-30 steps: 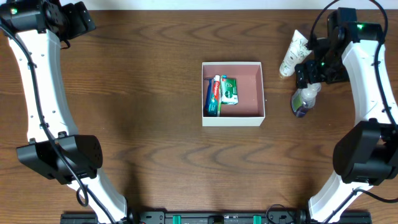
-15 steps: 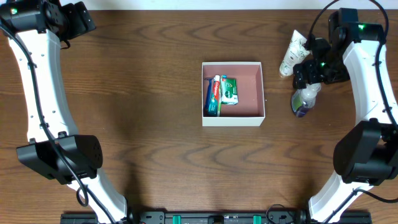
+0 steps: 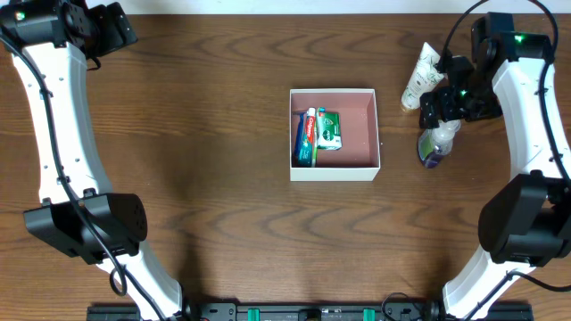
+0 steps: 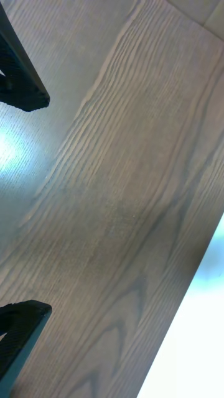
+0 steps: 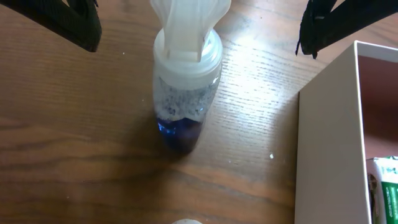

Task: Pack container
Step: 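Lower right gripper and grasp the foam pump bottle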

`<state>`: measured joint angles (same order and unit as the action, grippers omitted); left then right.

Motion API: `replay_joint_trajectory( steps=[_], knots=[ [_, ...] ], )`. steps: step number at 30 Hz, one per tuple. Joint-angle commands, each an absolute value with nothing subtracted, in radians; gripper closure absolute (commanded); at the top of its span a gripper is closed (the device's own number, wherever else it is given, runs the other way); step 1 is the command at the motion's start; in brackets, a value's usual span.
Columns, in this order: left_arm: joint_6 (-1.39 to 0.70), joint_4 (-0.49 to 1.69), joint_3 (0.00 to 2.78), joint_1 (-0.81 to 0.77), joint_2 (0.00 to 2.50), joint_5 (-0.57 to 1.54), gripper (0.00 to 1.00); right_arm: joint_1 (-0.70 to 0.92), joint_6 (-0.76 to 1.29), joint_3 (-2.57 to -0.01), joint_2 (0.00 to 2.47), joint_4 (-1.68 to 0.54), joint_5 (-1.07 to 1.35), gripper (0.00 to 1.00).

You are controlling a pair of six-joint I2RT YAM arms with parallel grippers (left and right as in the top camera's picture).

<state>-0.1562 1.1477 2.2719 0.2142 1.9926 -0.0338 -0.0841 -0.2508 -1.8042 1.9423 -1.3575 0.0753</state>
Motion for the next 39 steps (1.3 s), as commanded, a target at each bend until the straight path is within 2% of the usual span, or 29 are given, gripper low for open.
replay_joint_trajectory(
  steps=[1,13,18,29,33,39],
  knots=[
    [-0.150,1.150,2.272,0.217,1.998,-0.046,0.02,-0.086,-0.263,-1.833,1.893,-1.370,0.083,0.01],
    [-0.150,1.150,2.272,0.217,1.998,-0.046,0.02,-0.088,-0.258,-1.841,1.807,-1.483,0.047,0.01],
    [-0.150,1.150,2.272,0.217,1.998,-0.046,0.02,-0.105,-0.089,-1.837,1.808,-1.447,-0.110,0.01],
    [-0.150,1.150,2.272,0.217,1.998,-0.046,0.02,-0.151,-0.062,-1.763,1.813,-1.397,-0.097,0.01],
    [-0.150,1.150,2.272,0.217,1.998,-0.046,0.02,-0.152,-0.126,-1.679,1.813,-1.321,0.036,0.01],
    [-0.150,1.150,2.272,0.217,1.998,-0.046,0.02,-0.152,-0.105,-1.618,1.813,-1.226,0.060,0.01]
  ],
)
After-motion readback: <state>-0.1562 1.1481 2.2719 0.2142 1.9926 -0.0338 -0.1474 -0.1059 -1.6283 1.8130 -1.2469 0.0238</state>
